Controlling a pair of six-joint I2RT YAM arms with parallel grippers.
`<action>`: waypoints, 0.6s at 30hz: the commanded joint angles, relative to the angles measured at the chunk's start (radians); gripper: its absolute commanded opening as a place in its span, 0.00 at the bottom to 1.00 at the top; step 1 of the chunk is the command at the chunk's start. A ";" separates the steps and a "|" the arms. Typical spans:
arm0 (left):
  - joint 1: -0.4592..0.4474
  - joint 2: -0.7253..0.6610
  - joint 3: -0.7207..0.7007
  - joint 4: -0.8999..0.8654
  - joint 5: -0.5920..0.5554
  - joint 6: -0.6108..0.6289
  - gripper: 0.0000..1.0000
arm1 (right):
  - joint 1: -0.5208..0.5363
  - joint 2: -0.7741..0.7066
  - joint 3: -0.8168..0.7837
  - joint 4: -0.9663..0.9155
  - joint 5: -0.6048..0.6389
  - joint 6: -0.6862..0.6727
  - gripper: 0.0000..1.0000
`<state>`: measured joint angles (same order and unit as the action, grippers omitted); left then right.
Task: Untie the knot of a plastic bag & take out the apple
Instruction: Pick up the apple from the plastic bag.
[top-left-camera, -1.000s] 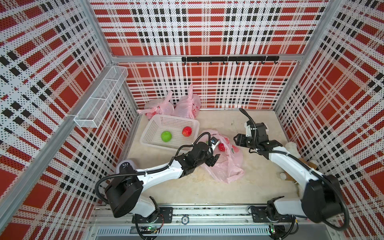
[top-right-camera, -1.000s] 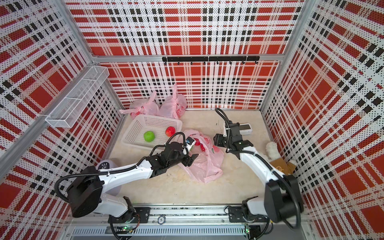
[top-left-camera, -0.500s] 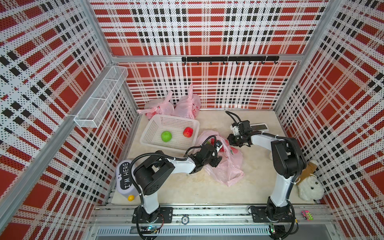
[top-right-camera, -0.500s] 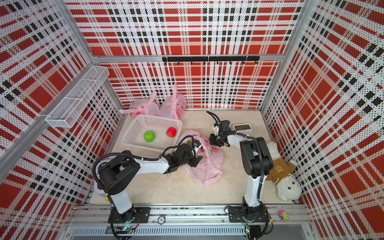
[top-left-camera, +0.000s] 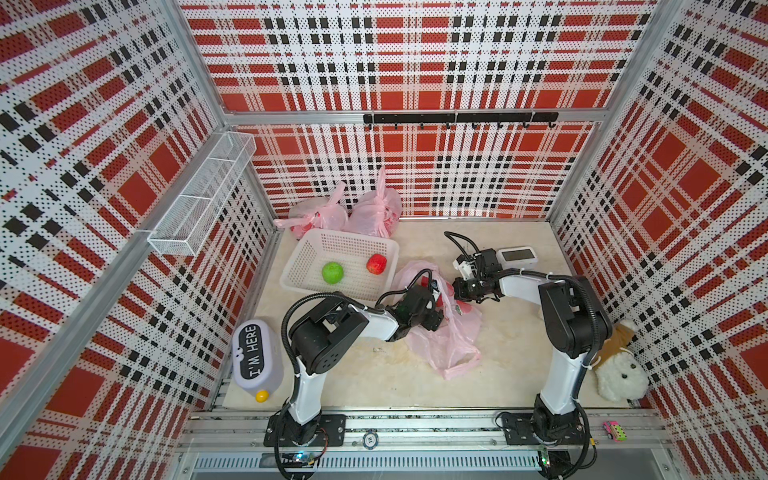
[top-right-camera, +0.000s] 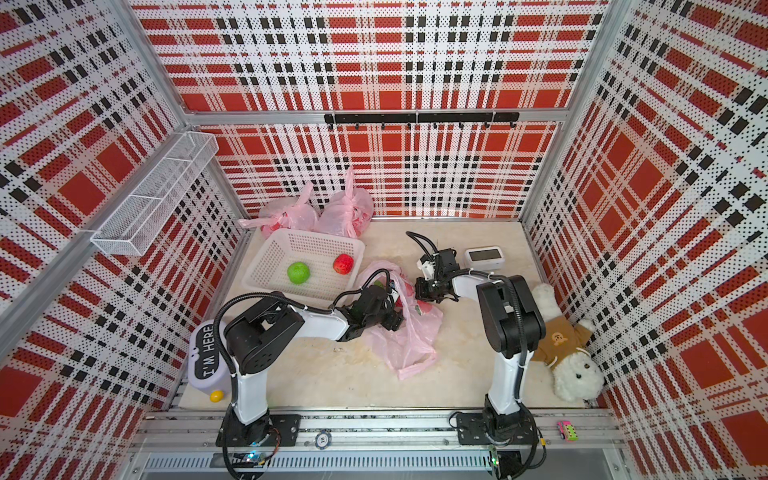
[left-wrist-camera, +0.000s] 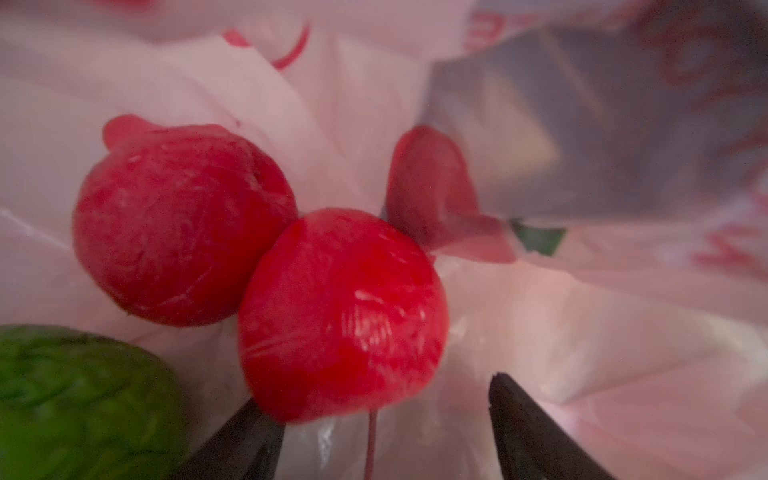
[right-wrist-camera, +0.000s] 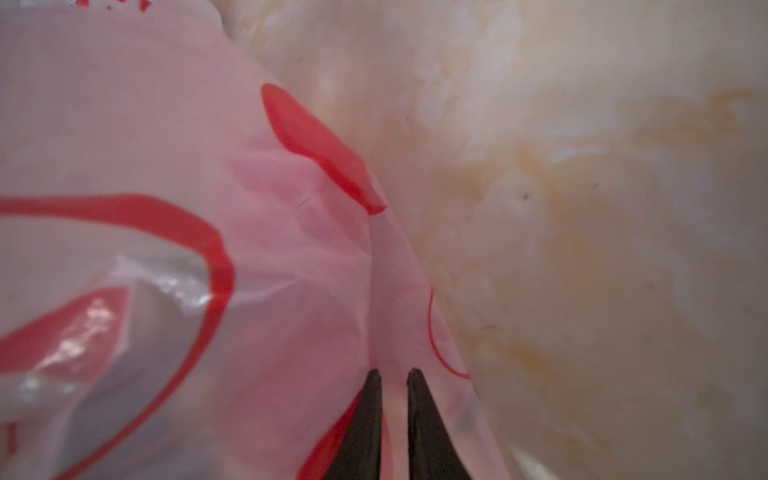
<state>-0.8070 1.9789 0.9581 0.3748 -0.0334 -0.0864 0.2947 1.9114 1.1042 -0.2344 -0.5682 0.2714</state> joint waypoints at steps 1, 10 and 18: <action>0.018 0.005 0.012 0.052 0.023 -0.035 0.74 | 0.020 -0.056 -0.009 0.025 -0.056 -0.060 0.14; 0.038 -0.054 -0.035 0.078 0.113 -0.028 0.57 | 0.024 -0.124 -0.047 0.015 -0.071 -0.070 0.17; 0.032 -0.128 -0.105 0.078 0.096 -0.060 0.42 | 0.019 -0.407 -0.055 -0.152 0.235 -0.047 0.38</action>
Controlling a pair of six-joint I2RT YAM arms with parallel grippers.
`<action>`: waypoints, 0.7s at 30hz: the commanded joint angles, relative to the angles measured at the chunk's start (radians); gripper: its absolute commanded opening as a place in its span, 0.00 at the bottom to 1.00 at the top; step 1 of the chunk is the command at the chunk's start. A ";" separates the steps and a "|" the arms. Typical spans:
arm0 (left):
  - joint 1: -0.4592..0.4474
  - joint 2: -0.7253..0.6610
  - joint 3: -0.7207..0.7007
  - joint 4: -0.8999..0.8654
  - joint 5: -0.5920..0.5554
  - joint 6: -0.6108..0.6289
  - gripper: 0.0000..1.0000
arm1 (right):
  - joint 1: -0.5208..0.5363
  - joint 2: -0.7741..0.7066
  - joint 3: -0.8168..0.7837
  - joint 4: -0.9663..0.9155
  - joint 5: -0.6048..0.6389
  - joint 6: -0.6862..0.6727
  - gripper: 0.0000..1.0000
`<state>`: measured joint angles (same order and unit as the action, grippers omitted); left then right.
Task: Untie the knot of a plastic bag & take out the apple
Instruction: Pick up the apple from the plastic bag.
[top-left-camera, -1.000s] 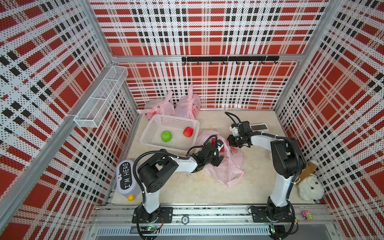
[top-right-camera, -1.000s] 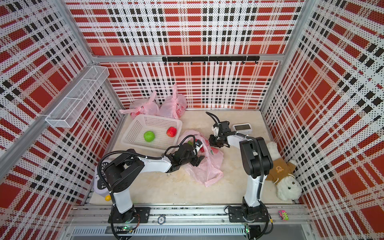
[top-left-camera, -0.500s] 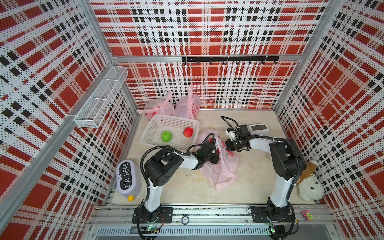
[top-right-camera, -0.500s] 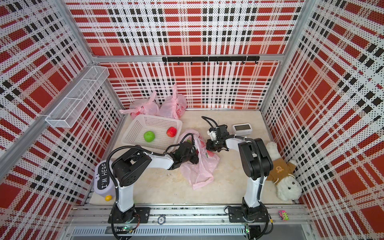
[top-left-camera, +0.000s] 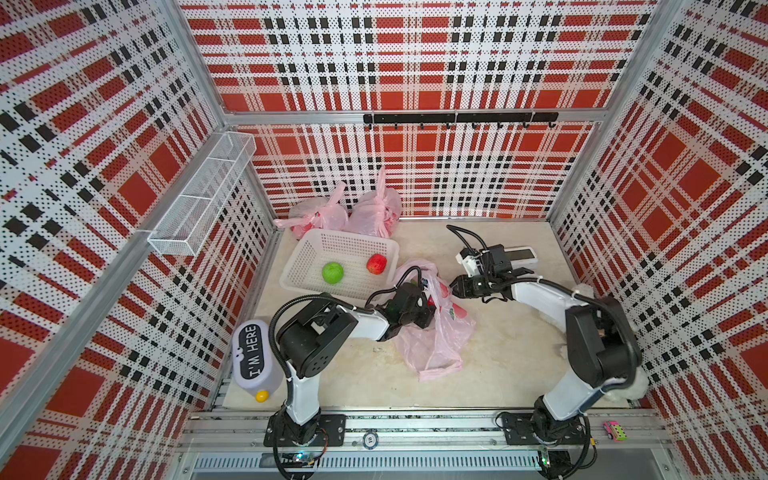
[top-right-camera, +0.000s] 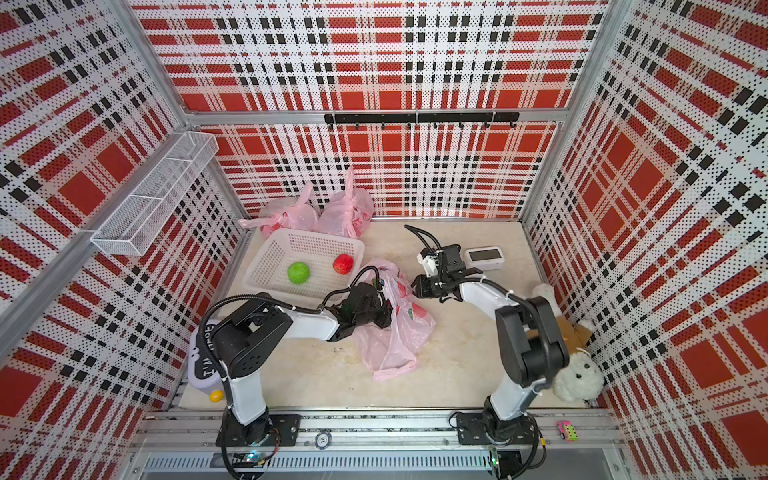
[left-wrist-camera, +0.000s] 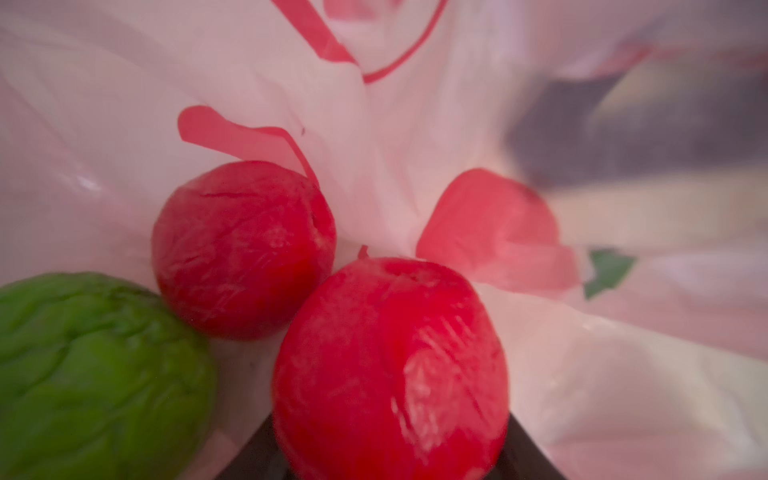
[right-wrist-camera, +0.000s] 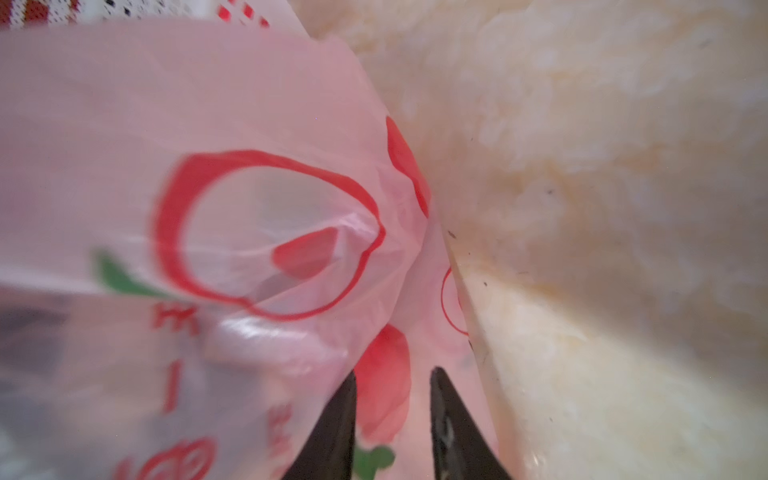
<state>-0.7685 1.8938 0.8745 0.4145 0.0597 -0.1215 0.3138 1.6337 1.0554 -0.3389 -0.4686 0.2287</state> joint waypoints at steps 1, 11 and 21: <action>-0.007 -0.044 -0.026 0.038 0.002 -0.031 0.41 | -0.001 -0.179 -0.018 -0.060 0.158 0.006 0.42; -0.017 -0.060 -0.047 0.031 0.022 -0.068 0.40 | 0.199 -0.615 -0.205 -0.152 0.290 0.209 0.52; -0.001 -0.114 -0.060 -0.028 0.020 -0.075 0.40 | 0.421 -0.627 -0.438 0.009 0.380 0.424 0.52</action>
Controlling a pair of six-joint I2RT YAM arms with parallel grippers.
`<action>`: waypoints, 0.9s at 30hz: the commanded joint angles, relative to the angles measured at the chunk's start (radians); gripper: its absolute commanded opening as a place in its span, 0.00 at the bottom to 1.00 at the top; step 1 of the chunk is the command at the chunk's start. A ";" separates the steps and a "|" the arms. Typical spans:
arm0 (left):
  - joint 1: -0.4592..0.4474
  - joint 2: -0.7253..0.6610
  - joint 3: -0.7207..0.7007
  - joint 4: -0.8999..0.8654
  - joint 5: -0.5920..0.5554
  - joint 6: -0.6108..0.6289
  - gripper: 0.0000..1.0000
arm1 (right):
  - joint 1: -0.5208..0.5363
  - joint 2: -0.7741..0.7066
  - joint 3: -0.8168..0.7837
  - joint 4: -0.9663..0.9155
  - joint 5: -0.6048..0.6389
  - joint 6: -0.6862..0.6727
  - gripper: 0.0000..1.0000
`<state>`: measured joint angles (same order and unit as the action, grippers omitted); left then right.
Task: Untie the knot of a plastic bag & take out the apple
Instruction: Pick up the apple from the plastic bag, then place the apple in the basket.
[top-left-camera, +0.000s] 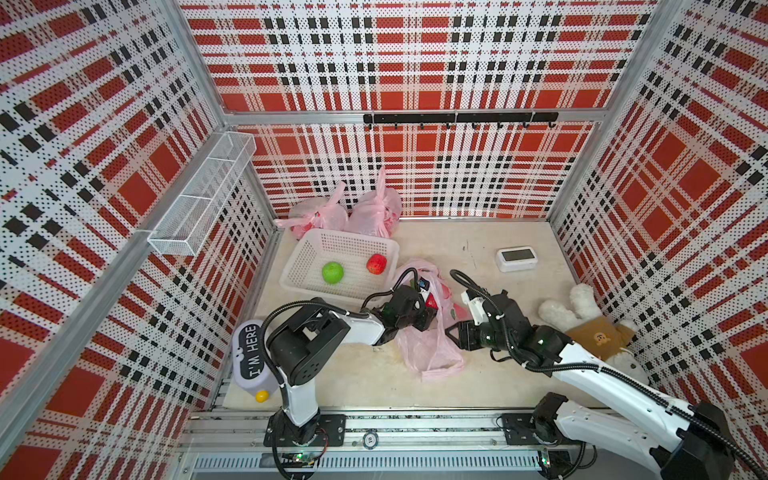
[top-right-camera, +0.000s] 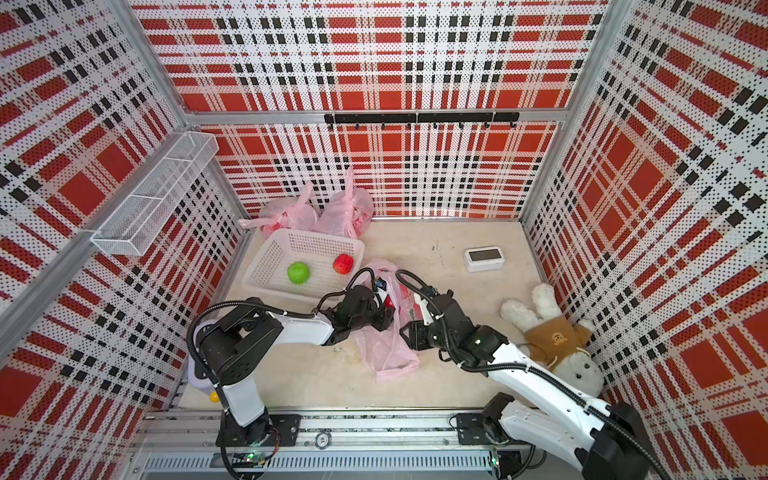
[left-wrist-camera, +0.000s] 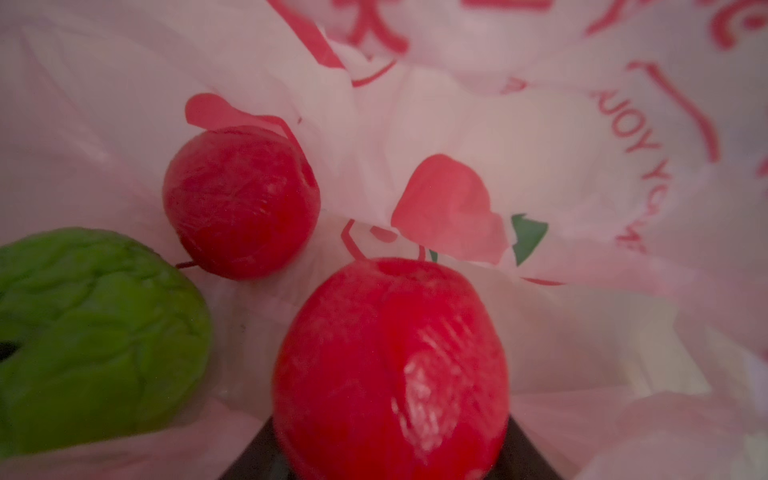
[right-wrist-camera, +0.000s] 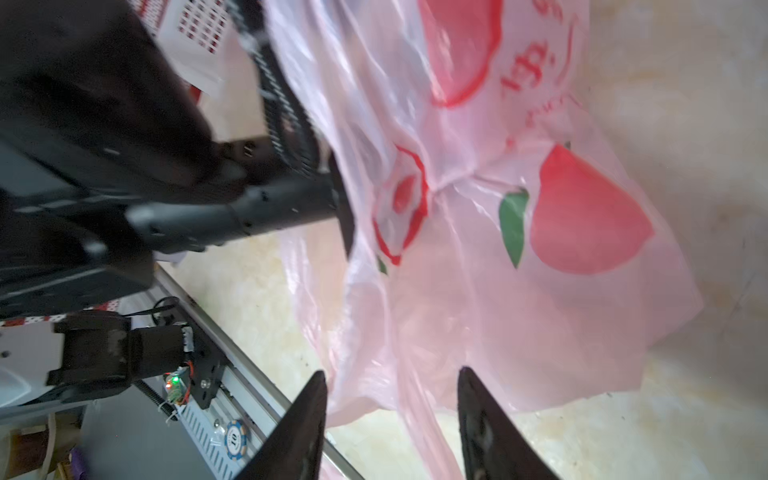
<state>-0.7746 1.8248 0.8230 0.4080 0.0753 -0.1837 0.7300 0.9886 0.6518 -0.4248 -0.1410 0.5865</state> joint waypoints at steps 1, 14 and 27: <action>0.006 -0.051 -0.010 -0.025 0.006 -0.009 0.40 | 0.005 0.034 -0.048 0.101 0.079 0.071 0.52; -0.009 -0.259 -0.100 -0.164 -0.007 0.067 0.40 | -0.209 0.199 -0.126 0.318 0.040 0.044 0.51; 0.013 -0.533 -0.044 -0.340 0.022 0.151 0.43 | -0.257 0.191 -0.038 0.235 0.071 -0.053 0.55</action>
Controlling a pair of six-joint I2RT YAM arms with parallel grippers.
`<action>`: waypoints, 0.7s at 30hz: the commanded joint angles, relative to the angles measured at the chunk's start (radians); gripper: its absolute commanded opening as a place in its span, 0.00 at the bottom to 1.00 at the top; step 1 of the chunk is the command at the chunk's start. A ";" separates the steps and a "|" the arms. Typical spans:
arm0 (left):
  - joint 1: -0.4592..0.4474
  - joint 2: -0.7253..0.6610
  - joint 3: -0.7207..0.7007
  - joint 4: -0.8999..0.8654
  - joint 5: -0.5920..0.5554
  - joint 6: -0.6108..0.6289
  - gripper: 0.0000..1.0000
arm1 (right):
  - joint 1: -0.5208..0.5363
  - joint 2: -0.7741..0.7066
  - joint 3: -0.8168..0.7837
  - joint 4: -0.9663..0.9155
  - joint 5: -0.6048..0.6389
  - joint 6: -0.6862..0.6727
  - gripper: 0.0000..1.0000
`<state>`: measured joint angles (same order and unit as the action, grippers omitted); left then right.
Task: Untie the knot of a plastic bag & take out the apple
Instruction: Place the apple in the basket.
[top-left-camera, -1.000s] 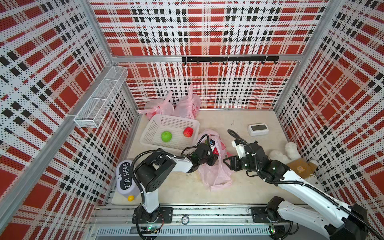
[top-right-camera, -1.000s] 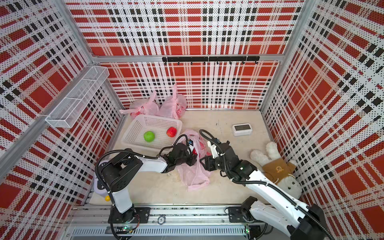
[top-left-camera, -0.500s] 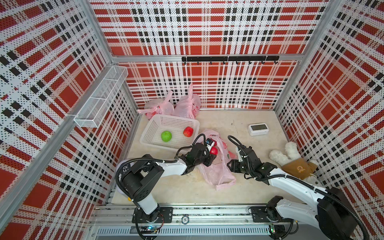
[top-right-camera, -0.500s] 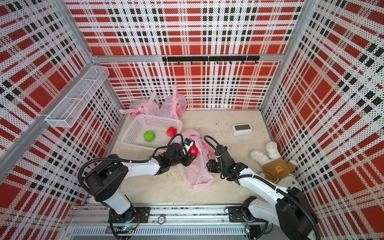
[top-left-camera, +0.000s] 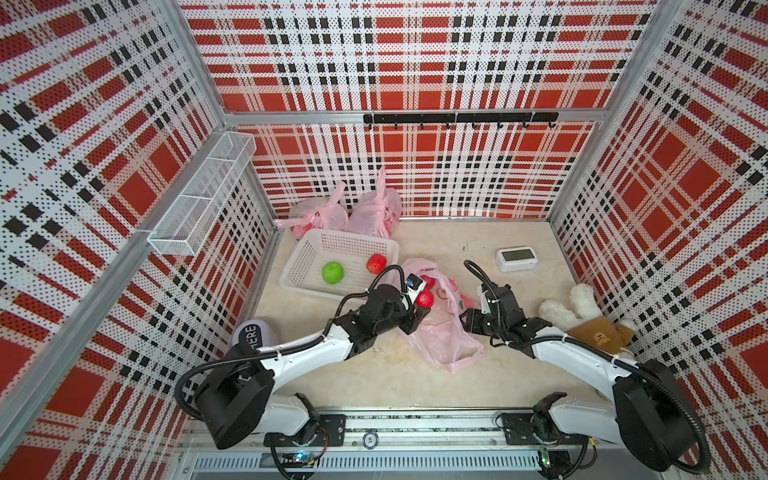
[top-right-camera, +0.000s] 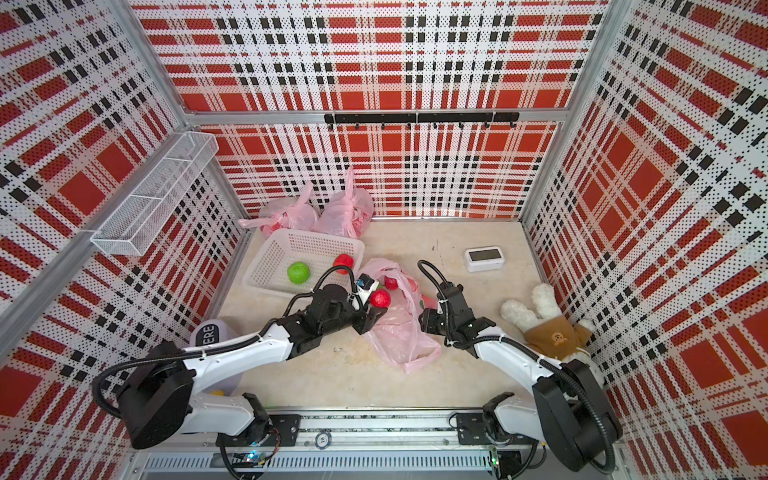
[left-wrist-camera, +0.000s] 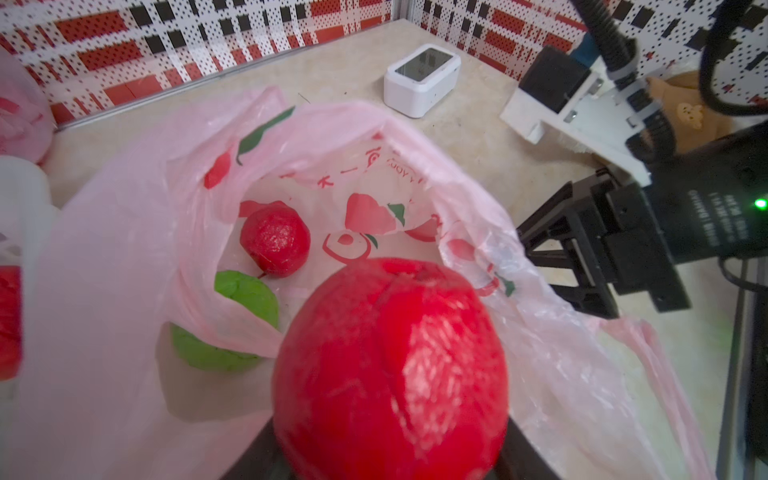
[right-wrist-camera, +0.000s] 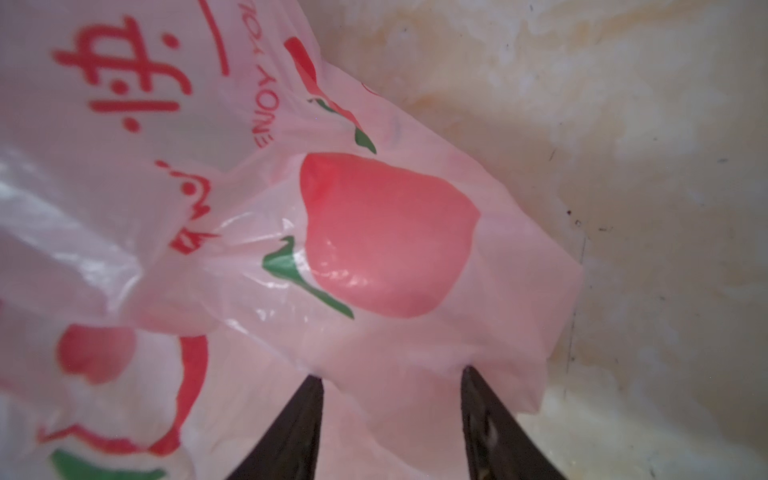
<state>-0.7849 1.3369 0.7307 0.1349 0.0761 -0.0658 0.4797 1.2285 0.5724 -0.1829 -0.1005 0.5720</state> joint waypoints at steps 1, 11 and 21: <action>0.038 -0.059 0.064 -0.082 0.037 0.032 0.42 | -0.006 -0.064 0.044 -0.019 0.040 -0.044 0.55; 0.288 -0.160 0.238 -0.274 0.108 0.032 0.44 | -0.006 -0.184 0.042 -0.070 0.069 -0.052 0.57; 0.590 0.056 0.454 -0.547 0.088 -0.099 0.50 | 0.018 -0.271 0.053 -0.116 0.045 -0.021 0.59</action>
<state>-0.2329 1.3266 1.1603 -0.2604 0.1715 -0.1047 0.4854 0.9825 0.6006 -0.2958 -0.0563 0.5392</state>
